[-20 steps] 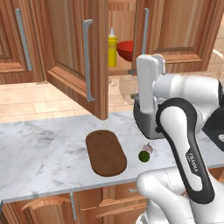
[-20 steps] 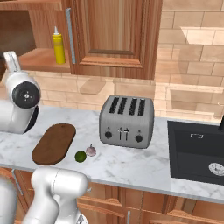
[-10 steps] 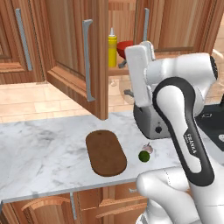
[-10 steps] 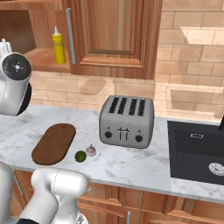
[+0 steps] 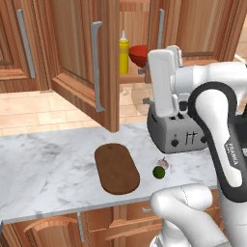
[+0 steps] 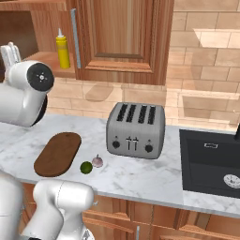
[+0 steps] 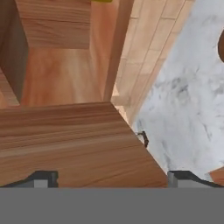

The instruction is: Open the cabinet. Place the bowl and condiment on the counter. Then place the lime and garlic on the cutting board.

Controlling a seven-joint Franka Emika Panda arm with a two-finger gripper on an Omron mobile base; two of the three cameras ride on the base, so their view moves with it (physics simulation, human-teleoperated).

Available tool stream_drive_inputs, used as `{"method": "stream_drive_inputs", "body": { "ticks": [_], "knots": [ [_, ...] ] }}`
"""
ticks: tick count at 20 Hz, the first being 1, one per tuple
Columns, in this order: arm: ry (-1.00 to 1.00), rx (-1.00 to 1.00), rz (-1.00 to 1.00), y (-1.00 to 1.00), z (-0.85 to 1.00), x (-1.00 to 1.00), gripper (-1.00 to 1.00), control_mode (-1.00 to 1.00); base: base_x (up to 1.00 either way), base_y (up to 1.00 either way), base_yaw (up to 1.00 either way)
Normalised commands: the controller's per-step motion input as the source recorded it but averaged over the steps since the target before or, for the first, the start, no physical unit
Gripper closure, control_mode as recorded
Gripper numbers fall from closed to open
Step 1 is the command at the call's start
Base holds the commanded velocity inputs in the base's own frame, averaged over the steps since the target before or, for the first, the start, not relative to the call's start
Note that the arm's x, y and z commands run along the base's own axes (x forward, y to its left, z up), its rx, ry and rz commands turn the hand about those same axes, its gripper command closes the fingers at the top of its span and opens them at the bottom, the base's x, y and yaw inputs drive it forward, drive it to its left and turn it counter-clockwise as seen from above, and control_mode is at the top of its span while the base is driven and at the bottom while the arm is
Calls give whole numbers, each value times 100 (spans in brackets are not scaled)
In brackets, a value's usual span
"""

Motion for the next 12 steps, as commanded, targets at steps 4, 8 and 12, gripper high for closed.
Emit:
{"method": "stream_drive_inputs", "body": {
  "ticks": [4, 8, 12],
  "knots": [
    [-9, 16, 17, -1, -11, 0, -100, -100, 0, 0, 0],
    [-3, 12, 14, 0, 0, 0, -100, -100, 0, 0, 0],
    [-4, 3, 9, 7, 0, 0, -100, -100, 0, 0, 0]
  ]
}}
